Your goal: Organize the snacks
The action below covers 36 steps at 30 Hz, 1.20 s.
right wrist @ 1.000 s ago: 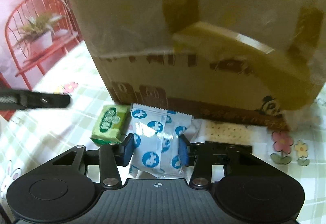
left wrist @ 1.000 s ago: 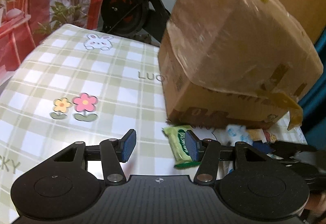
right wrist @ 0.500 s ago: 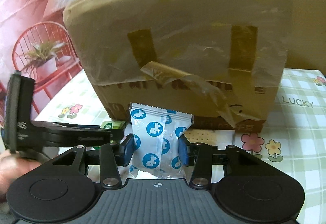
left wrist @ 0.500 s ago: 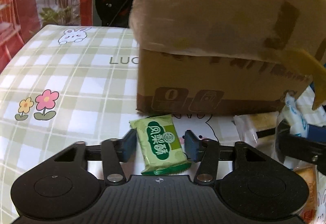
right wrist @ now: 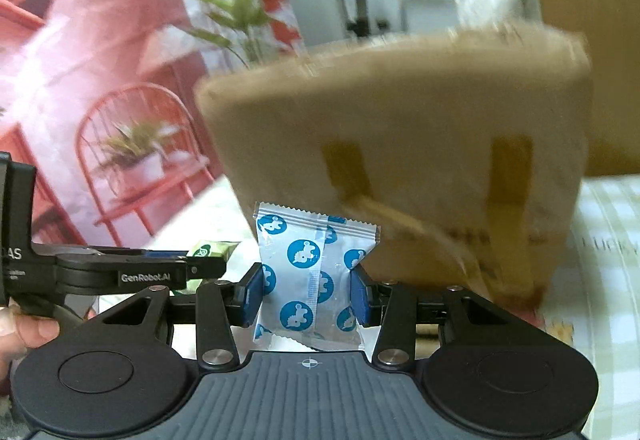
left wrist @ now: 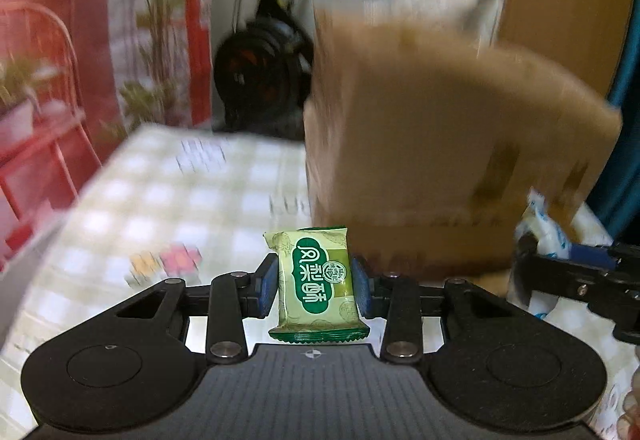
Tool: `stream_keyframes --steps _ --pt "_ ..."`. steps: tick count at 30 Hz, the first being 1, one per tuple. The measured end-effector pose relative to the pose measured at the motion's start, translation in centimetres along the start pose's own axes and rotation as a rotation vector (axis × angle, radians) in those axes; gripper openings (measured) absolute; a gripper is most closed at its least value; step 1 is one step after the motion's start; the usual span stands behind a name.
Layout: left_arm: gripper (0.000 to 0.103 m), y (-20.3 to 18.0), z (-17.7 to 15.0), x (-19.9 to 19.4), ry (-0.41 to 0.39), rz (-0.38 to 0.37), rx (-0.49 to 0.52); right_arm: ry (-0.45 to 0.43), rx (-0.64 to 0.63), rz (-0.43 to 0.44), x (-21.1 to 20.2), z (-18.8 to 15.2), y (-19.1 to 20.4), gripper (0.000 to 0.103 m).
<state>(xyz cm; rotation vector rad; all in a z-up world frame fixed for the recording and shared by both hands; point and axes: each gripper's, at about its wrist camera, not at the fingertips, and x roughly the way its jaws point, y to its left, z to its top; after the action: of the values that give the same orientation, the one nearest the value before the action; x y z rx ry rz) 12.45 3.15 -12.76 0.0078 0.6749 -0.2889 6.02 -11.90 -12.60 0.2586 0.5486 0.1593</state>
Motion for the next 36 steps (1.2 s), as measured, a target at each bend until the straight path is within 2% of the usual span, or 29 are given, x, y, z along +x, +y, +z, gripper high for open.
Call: stream_keyframes --steps 5,8,12,16,21,24,26,27,28,33,36 --pt "0.041 -1.1 4.2 -3.6 -0.141 -0.005 0.015 -0.127 -0.045 0.070 -2.9 4.4 0.4 0.041" --pt "0.041 -2.3 7.3 -5.0 -0.224 -0.023 0.021 -0.206 -0.059 0.062 -4.5 7.8 -0.3 0.041" --pt "0.041 -4.5 10.5 -4.6 -0.286 -0.050 0.036 -0.282 -0.083 -0.033 -5.7 12.1 -2.8 0.041" --pt "0.041 -6.1 12.9 -2.0 -0.277 -0.092 0.029 -0.259 -0.111 -0.161 -4.2 14.7 -5.6 0.041" --pt "0.041 -7.1 14.0 2.3 -0.218 -0.103 0.010 -0.198 -0.074 -0.234 -1.3 14.4 -8.6 0.041" --pt "0.042 -8.0 14.5 4.6 -0.170 -0.119 0.062 -0.163 -0.049 -0.231 0.3 13.8 -9.6 0.044" --pt "0.047 -8.0 14.2 4.8 -0.171 -0.118 0.063 -0.168 -0.044 -0.244 0.3 13.2 -9.7 0.047" --pt "0.054 -7.6 14.0 5.0 -0.171 -0.116 0.062 -0.178 -0.040 -0.238 0.0 12.8 -9.6 0.048" --pt "0.055 -7.5 13.7 4.8 -0.175 -0.115 0.061 -0.189 -0.033 -0.225 -0.5 12.4 -9.5 0.049" --pt "0.055 -6.4 12.5 2.9 -0.168 -0.129 0.083 -0.236 0.003 -0.187 -3.2 11.4 -9.8 0.049" --pt "0.055 -5.3 12.0 1.1 -0.166 -0.154 0.055 -0.244 0.013 -0.174 -4.9 10.4 -9.7 0.049"
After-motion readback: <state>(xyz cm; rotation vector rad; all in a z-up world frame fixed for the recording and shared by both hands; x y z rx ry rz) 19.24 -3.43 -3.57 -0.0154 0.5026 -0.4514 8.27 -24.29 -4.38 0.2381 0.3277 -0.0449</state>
